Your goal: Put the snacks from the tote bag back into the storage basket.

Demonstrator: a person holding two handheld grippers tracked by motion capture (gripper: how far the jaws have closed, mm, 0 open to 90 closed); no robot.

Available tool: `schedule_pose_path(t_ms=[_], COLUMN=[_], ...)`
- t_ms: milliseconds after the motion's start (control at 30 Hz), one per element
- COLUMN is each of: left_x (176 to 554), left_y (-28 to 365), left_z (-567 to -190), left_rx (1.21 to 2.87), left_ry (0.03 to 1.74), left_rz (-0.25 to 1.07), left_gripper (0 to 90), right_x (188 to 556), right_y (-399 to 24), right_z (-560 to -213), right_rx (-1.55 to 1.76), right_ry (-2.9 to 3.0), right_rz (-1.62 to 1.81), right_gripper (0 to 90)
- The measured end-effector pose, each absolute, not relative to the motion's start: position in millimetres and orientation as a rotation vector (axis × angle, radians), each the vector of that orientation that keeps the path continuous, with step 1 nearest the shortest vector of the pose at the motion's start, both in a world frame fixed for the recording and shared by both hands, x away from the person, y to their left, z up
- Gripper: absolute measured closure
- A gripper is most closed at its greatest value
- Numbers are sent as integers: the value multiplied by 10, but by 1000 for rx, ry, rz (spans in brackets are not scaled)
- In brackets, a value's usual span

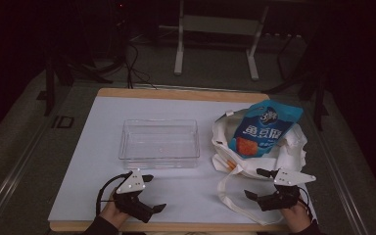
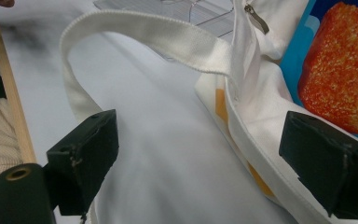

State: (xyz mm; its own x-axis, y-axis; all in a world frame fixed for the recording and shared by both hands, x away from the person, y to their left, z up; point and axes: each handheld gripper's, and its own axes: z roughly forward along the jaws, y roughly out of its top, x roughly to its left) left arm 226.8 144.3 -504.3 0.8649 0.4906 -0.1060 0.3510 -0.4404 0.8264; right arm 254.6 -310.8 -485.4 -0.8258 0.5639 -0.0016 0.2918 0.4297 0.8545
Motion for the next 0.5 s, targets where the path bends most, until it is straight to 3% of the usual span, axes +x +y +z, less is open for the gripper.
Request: schedule_pose_path(t_ms=[500], left_x=[2290], left_y=[1255], left_z=[-4827], left_rx=[2033], left_ry=[539], left_rz=[67], left_gripper=[2], right_x=[2546], right_y=[-3110], right_z=[-4652], right_rx=[737], right_ry=[2444], right_rz=[1404], right_gripper=[119])
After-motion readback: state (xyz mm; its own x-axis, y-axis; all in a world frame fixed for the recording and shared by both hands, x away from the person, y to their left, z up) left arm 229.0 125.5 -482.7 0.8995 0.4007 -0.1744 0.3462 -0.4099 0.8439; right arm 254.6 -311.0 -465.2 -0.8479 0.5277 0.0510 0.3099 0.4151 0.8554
